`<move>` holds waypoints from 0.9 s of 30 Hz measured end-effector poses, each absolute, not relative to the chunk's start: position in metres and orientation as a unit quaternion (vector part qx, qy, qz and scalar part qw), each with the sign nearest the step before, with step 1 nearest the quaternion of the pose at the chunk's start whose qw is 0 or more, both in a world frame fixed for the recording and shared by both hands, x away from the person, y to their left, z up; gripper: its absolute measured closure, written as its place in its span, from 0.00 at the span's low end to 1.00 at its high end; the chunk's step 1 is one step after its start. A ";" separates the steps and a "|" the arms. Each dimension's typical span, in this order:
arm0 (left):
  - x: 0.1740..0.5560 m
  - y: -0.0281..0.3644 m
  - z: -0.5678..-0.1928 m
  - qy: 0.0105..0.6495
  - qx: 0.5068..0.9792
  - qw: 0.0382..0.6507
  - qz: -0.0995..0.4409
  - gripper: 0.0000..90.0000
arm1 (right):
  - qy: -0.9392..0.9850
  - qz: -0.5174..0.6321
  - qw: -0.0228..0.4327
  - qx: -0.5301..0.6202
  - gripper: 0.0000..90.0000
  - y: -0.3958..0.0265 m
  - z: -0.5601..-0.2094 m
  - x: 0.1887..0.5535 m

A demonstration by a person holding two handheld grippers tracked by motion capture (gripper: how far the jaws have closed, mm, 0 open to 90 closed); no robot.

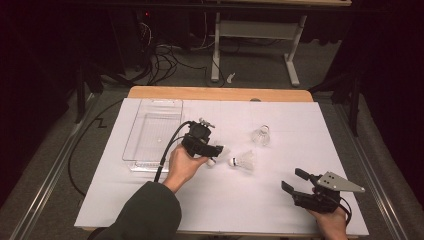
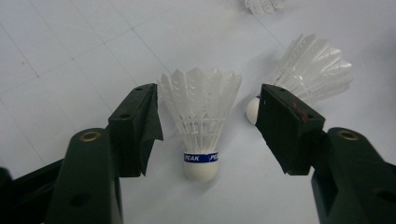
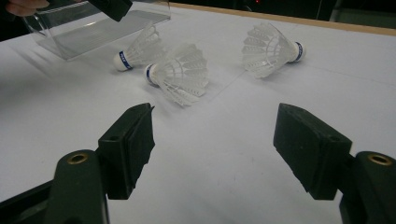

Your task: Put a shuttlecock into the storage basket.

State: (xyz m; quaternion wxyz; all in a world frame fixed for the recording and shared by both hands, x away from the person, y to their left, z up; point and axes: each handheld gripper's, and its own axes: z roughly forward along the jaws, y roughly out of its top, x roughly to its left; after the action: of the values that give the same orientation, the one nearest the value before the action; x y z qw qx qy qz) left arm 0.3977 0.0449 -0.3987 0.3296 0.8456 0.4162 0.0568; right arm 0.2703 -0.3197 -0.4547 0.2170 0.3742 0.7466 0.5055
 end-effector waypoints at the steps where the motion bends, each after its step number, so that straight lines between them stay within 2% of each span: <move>1: 0.398 0.045 -0.398 0.416 0.847 0.326 0.055 0.44 | 0.747 0.505 0.217 0.374 0.32 -0.320 -0.455 0.270; 27: 0.402 0.039 -0.406 0.422 0.866 0.265 0.038 0.44 | 0.748 0.505 0.215 0.374 0.33 -0.320 -0.455 0.270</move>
State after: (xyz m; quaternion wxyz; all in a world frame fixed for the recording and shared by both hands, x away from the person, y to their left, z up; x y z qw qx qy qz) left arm 0.4021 0.0388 -0.4060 0.2648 0.8661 0.4223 0.0379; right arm 0.2702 -0.3195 -0.4547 0.2151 0.3744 0.7476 0.5047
